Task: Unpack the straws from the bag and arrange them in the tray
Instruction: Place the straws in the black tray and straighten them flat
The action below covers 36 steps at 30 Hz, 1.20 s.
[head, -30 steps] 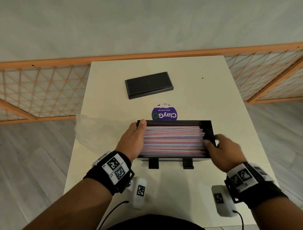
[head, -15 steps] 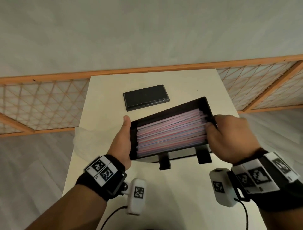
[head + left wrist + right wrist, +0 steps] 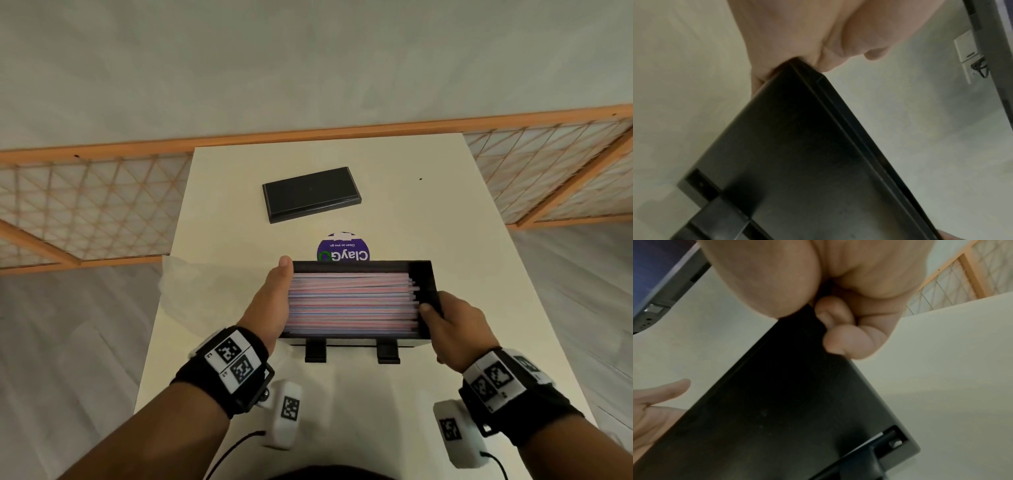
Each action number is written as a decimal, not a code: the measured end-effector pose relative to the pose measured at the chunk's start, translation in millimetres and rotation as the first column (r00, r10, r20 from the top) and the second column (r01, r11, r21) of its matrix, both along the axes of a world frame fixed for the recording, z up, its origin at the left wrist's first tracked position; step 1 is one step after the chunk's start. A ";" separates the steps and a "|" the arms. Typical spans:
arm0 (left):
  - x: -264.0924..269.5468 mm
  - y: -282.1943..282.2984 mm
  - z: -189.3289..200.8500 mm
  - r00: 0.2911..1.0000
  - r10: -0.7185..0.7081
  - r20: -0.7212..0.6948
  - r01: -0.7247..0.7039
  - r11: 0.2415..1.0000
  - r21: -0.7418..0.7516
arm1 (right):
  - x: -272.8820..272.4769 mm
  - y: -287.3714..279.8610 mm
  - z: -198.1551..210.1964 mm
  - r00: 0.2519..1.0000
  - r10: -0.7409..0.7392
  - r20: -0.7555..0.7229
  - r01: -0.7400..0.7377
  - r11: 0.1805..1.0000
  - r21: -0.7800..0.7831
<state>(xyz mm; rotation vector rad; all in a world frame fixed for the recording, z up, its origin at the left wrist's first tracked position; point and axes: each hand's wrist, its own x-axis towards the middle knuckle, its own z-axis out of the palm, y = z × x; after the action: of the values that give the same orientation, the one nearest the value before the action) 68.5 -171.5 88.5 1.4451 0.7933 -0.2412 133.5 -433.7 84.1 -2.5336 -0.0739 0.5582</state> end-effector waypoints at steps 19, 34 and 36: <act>6.4 18.5 29.6 0.961 0.276 0.008 -0.276 0.958 0.083 | 25.3 72.9 17.4 0.853 -0.164 -0.495 0.393 0.826 0.404; 8.6 14.8 31.6 0.985 0.166 -0.039 -0.164 0.985 0.054 | 25.8 72.8 23.2 0.803 -0.056 -0.593 0.309 0.891 0.333; 9.6 14.1 31.7 0.987 0.156 -0.043 -0.153 0.986 0.069 | 22.1 80.9 22.3 0.800 -0.014 -0.600 0.294 0.881 0.372</act>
<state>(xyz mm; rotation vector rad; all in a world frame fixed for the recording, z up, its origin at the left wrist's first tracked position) 78.1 -157.4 120.2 1.4355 0.9558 -0.1329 155.6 -352.8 106.4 -1.8040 0.2135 1.0895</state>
